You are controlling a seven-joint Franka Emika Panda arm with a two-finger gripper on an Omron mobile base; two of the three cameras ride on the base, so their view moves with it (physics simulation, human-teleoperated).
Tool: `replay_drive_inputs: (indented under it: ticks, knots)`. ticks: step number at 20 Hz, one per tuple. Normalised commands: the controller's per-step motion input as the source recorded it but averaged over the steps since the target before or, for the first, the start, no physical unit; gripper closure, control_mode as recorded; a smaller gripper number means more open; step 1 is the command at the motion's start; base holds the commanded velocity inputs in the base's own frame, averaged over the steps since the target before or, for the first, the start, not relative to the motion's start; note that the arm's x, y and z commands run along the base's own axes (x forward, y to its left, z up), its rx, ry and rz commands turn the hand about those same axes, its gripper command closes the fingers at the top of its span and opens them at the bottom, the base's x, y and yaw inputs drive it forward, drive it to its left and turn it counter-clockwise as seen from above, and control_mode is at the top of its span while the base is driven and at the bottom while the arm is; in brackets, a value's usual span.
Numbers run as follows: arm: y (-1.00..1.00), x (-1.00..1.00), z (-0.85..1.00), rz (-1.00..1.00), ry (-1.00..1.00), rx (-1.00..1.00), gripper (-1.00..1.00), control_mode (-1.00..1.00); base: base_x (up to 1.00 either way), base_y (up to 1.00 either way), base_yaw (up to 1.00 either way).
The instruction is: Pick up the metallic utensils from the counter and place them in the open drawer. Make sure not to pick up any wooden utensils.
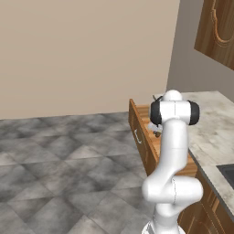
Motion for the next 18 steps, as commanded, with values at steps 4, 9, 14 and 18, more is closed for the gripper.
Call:
replay_drive_inputs:
  ticks: [4, 9, 14, 18]
  knots:
    - [0.04, 0.00, -0.04, -0.15, 0.00, 0.00, 1.00, -1.00, 0.00, 0.00, 0.00]
    - [0.17, 0.00, -0.22, -0.14, -0.01, 0.00, 1.00, -1.00, 0.00, 0.00, 0.00]
    - [0.30, 0.00, -0.01, -0.02, -0.09, 0.00, 1.00, -1.00, 0.00, 0.00, 0.00]
    - [0.31, 0.03, -0.11, -0.01, -0.07, 0.00, 1.00, -1.00, 0.00, 0.00, 0.00]
